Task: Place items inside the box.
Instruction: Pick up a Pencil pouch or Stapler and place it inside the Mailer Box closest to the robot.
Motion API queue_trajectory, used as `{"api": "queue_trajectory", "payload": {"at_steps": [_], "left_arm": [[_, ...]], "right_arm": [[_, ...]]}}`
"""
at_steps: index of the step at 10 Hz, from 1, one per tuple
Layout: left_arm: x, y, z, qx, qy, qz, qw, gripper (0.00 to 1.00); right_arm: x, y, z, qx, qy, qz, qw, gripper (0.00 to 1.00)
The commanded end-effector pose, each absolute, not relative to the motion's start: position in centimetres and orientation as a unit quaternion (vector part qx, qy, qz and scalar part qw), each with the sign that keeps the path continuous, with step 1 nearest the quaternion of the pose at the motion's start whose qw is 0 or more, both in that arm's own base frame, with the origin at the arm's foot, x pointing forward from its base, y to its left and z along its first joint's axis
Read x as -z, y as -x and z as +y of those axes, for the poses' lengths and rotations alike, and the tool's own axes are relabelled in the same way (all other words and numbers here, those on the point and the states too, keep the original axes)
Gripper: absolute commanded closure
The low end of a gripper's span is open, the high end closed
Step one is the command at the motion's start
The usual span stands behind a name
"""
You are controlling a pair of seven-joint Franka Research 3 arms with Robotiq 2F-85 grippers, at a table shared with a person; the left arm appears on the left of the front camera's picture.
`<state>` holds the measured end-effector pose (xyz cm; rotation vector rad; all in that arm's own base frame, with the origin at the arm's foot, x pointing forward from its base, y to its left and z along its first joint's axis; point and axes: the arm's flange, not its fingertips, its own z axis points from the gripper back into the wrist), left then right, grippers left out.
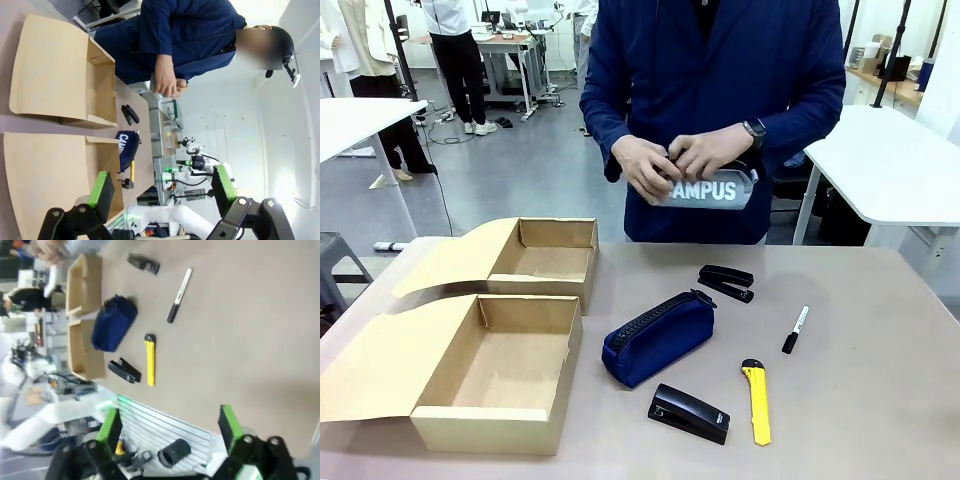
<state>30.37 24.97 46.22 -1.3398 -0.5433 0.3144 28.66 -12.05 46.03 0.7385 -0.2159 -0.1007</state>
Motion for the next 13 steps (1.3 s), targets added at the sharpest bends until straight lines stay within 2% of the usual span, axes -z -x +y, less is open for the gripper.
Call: {"api": "queue_trajectory", "payload": {"at_steps": [1, 3, 5, 6, 9, 10, 13], "left_arm": [[-46.4, -30.1, 25.0, -0.135, 0.613, -0.252, 0.737, 0.00], [-46.4, -30.1, 25.0, -0.135, 0.613, -0.252, 0.737, 0.00], [-46.4, -30.1, 25.0, -0.135, 0.613, -0.252, 0.737, 0.00], [-46.4, -30.1, 25.0, -0.135, 0.613, -0.252, 0.737, 0.00], [-46.4, -30.1, 25.0, -0.135, 0.613, -0.252, 0.737, 0.00], [-46.4, -30.1, 25.0, -0.135, 0.613, -0.252, 0.737, 0.00], [-46.4, -30.1, 25.0, -0.135, 0.613, -0.252, 0.737, 0.00]], "right_arm": [[-45.5, -28.5, -2.7, 0.027, -0.308, -0.094, 0.946, 0.00], [-42.9, -27.7, 4.9, -0.040, -0.253, -0.083, 0.963, 0.00], [-41.5, -27.0, 7.3, -0.066, -0.258, -0.094, 0.959, 0.00], [-47.4, -31.4, 5.1, -0.055, -0.259, -0.070, 0.962, 0.00], [-46.9, -31.7, 7.1, -0.065, -0.252, -0.071, 0.963, 0.00], [-46.4, -31.0, 8.5, -0.011, -0.219, -0.019, 0.975, 0.00], [-47.2, -33.0, 21.4, 0.009, -0.069, 0.062, 0.996, 0.00]]}}
